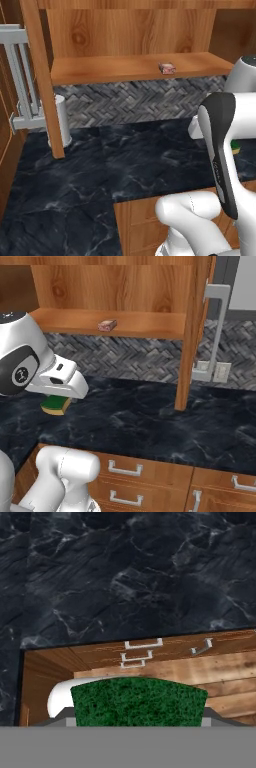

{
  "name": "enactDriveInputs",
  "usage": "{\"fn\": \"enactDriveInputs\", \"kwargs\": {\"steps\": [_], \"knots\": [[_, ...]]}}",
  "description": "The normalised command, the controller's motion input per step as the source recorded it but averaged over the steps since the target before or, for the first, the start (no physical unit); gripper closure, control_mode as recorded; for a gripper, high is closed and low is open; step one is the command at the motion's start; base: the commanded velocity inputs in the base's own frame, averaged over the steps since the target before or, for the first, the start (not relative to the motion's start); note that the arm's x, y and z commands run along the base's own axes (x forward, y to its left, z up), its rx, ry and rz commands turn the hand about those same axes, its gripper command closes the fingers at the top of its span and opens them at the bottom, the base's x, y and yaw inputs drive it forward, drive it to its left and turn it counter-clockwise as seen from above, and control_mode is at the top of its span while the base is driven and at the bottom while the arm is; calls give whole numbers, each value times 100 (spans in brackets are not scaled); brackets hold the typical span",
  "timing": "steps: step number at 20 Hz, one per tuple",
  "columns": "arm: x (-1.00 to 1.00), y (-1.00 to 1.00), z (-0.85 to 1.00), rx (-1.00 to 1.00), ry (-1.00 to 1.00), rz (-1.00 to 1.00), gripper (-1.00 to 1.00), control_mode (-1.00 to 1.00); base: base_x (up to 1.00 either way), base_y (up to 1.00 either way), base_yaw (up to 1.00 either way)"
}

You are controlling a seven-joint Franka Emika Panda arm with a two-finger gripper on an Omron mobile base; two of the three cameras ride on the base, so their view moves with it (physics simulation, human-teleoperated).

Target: Pick up the bar soap and sponge from the sink, and place them back in the cabinet, and close the cabinet doors.

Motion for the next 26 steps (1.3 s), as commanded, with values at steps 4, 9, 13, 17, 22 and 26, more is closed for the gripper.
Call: {"fn": "enactDriveInputs", "kwargs": {"steps": [4, 9, 13, 17, 22, 26], "knots": [[0, 0, 0, 0, 0, 0, 100, 100, 21, 31, 0], [0, 0, 0, 0, 0, 0, 100, 100, 24, 34, 0], [0, 0, 0, 0, 0, 0, 100, 100, 29, 23, 0], [0, 0, 0, 0, 0, 0, 100, 100, 35, 7, 0], [0, 0, 0, 0, 0, 0, 100, 100, 31, 0, 0], [0, 0, 0, 0, 0, 0, 100, 100, 5, 0, 0]]}}
